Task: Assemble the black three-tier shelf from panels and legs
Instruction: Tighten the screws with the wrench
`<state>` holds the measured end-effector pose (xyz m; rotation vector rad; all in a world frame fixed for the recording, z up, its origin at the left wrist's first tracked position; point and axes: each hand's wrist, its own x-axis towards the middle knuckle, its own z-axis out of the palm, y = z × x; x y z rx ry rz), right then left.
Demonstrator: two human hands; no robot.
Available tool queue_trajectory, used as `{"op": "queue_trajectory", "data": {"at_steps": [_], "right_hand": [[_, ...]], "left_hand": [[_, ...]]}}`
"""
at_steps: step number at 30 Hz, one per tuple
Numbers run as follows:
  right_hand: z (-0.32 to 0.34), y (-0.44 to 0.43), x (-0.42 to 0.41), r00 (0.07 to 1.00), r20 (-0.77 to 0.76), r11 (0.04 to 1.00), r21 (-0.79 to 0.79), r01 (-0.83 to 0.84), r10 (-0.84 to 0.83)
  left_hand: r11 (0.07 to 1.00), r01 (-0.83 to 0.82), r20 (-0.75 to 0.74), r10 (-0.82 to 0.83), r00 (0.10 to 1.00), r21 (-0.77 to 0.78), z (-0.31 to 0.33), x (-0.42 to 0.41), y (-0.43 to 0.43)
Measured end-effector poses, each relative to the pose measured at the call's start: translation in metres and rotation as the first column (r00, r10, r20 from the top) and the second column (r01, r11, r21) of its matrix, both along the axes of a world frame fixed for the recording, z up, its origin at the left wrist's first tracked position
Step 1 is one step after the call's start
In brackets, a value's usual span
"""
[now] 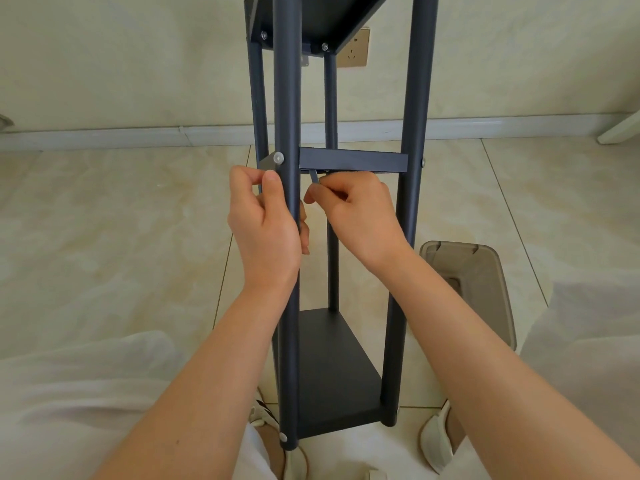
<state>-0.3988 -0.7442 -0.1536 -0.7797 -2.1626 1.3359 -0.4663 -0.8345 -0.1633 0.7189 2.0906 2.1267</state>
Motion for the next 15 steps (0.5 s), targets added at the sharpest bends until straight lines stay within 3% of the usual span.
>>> {"op": "queue_trajectory", "data": {"at_steps": [15], "right_hand": [[-0.020,-0.012,-0.017,0.983,-0.139,0.993,-0.008,0.120,-0.120]], "left_hand": [[1.000,0.021,-0.017,-0.021,1.000,0.004,-0.001,0.001,0.000]]}}
